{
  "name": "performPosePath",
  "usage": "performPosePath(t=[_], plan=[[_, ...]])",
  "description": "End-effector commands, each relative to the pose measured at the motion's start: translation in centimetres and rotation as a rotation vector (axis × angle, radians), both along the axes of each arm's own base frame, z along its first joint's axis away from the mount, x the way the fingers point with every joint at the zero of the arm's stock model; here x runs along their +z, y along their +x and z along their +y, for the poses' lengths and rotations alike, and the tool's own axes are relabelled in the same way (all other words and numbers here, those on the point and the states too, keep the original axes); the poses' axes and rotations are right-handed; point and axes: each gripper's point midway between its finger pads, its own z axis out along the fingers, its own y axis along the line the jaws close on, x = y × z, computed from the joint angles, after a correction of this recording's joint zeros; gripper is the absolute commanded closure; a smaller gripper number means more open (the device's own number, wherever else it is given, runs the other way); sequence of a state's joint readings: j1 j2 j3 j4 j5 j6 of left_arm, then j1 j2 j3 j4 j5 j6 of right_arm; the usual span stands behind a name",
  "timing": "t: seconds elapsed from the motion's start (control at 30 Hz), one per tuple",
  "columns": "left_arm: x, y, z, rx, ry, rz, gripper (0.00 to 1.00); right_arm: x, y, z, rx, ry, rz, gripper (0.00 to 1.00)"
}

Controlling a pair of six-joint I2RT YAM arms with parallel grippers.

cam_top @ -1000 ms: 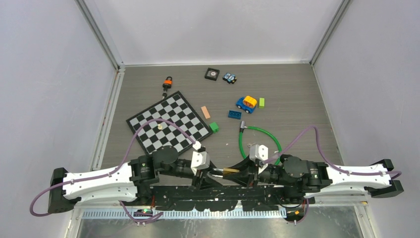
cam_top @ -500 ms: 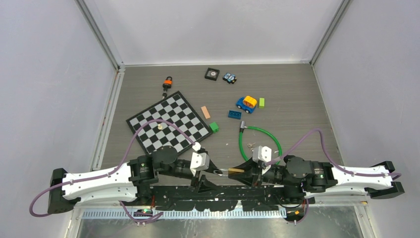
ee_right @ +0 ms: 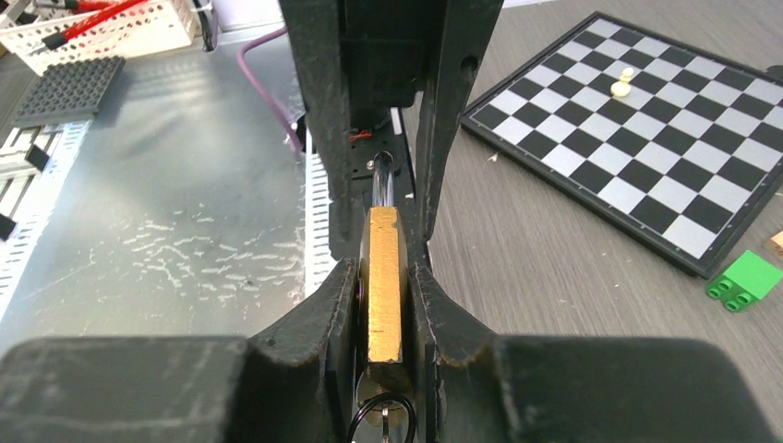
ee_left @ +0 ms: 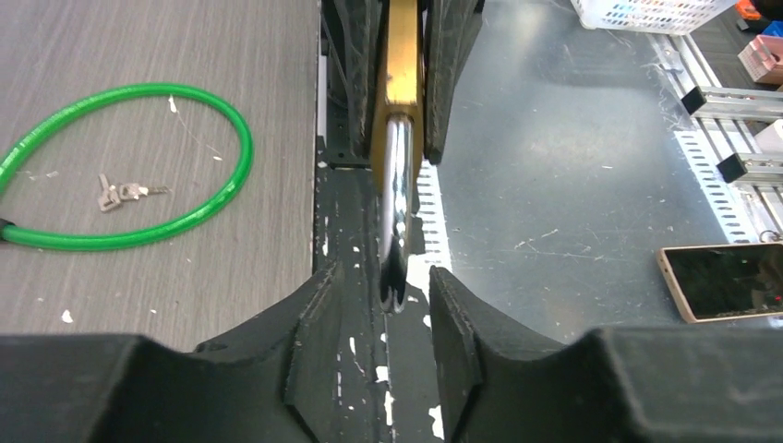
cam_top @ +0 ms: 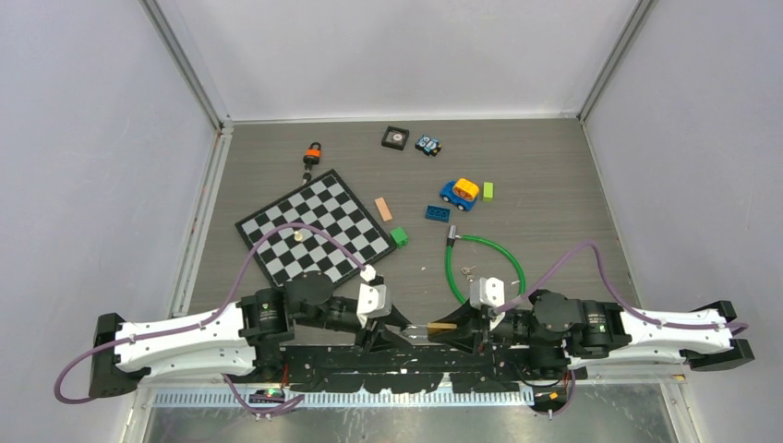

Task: Lock with the key
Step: Lock the lock.

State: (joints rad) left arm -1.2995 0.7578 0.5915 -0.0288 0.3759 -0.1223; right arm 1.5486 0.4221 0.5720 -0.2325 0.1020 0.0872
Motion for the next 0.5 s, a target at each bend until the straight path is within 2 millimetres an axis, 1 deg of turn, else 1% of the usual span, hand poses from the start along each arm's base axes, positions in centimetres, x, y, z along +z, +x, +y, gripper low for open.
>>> performPosePath(t=[0.0, 0.17, 0.2, 0.27, 0.3, 0.33, 0.37, 0.47], plan=[[3.8, 0.6, -0.3, 0.022, -0.093, -0.045, 0.63, 5.0, -1.0, 0.1, 0.054, 0.159, 0.022, 0.99], [4.1, 0.6, -0.2, 0.023, -0.102, -0.046, 0.8, 4.9, -1.1, 0.0, 0.056, 0.162, 0.029, 0.99], [4.0, 0.6, -0.2, 0.023, -0.1, -0.046, 0.84, 4.8, -1.1, 0.0, 0.055, 0.162, 0.029, 0.99], [3.9, 0.6, -0.3, 0.023, -0.098, -0.044, 0.98, 4.8, -1.0, 0.0, 0.049, 0.161, 0.029, 0.99], [3.8, 0.6, -0.3, 0.023, -0.094, -0.041, 1.0, 4.9, -0.9, 0.1, 0.047, 0.165, 0.029, 0.99], [3.6, 0.5, -0.4, 0.02, -0.089, -0.036, 1.0, 4.9, -0.9, 0.2, 0.047, 0.168, 0.029, 0.99], [4.0, 0.5, -0.6, 0.018, -0.108, -0.037, 1.0, 5.0, -0.9, 0.3, 0.046, 0.174, 0.028, 0.99], [4.1, 0.3, -1.2, 0.001, -0.117, -0.023, 1.0, 5.0, -1.0, 1.0, 0.054, 0.182, 0.026, 0.99]])
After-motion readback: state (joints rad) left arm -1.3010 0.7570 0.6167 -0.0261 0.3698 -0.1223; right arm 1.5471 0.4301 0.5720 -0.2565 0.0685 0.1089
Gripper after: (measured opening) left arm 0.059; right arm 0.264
